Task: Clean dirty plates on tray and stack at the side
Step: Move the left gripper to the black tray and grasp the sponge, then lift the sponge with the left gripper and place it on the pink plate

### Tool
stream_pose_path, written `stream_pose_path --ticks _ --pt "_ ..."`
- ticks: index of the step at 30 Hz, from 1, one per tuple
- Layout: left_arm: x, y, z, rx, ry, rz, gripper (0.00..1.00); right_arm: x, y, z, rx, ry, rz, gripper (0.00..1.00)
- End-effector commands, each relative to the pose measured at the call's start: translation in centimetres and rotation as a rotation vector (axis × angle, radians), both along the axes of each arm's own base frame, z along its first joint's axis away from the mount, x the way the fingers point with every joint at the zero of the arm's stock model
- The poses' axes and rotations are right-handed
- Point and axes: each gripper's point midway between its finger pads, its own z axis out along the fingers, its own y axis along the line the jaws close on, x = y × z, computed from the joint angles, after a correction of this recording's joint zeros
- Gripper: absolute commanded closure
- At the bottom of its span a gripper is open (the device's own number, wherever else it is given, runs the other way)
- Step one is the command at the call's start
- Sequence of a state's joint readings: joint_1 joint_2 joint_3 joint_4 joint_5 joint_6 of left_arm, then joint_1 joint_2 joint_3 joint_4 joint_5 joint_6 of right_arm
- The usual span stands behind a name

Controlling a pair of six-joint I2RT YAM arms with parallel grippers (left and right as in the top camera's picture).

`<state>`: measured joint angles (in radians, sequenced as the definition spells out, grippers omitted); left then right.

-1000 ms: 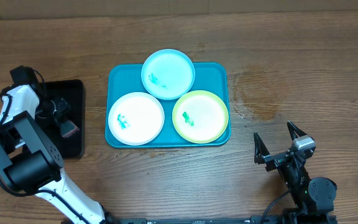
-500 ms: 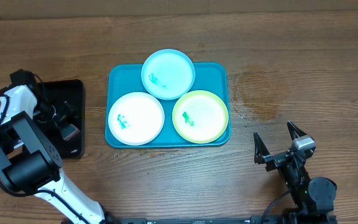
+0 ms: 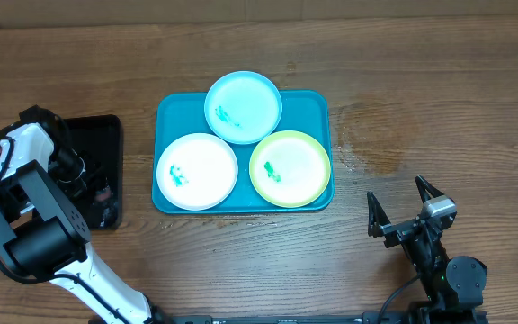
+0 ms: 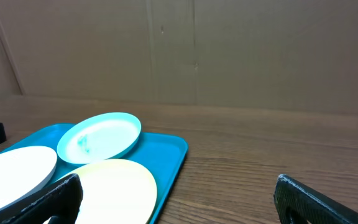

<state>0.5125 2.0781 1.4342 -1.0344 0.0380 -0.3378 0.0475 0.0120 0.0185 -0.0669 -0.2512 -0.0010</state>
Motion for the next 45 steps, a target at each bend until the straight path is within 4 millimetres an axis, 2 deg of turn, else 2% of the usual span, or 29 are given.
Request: stream_pose_path --ticks 1,2,3,12,13,16,17,23,28,37,39,41,45 --pt "-0.4 -0.6 -1.2 -0.033 0.030 -0.002 0.82 0.0 0.0 -0.2 0.001 -0.004 -0.003 0.00" --pt "-0.4 -0.6 -1.2 -0.033 0.030 -0.002 0.45 0.0 0.0 -0.2 0.001 -0.004 -0.003 0.00" --pt "-0.4 -0.6 -1.2 -0.033 0.030 -0.002 0.00 0.0 0.0 -0.2 0.001 -0.004 -0.003 0.00" --pt "1.8 1.2 -1.4 0.047 -0.056 -0.004 0.00 0.0 0.0 -0.2 0.001 -0.004 -0.003 0.00" --pt "1.9 1.4 -1.4 0.059 -0.058 -0.005 0.16 0.0 0.0 -0.2 0.001 -0.004 -0.003 0.00" --pt "2.0 1.5 -0.8 0.056 -0.054 -0.005 0.23 0.0 0.0 -0.2 0.001 -0.004 -0.003 0.00" --pt "2.1 1.5 -0.5 0.056 -0.053 -0.005 0.30 0.0 0.0 -0.2 0.001 -0.004 -0.003 0.00" --pt "3.3 2.2 2.9 0.059 -0.059 -0.005 0.96 0.0 0.0 -0.2 0.001 -0.004 -0.003 0.00" --pt "4.3 2.7 7.3 0.063 -0.073 -0.004 0.96 0.0 0.0 -0.2 0.001 -0.004 -0.003 0.00" --pt "5.3 3.2 17.8 0.114 -0.165 -0.004 0.96 0.0 0.0 -0.2 0.001 -0.004 -0.003 0.00" --pt "5.4 3.3 19.0 0.124 -0.182 -0.003 0.96 0.0 0.0 -0.2 0.001 -0.004 -0.003 0.00" --pt "5.4 3.3 19.2 0.128 -0.187 -0.002 0.96 0.0 0.0 -0.2 0.001 -0.004 -0.003 0.00" --pt "5.7 3.6 16.7 0.122 -0.163 0.001 0.96 0.0 0.0 -0.2 0.001 -0.004 -0.003 0.00"
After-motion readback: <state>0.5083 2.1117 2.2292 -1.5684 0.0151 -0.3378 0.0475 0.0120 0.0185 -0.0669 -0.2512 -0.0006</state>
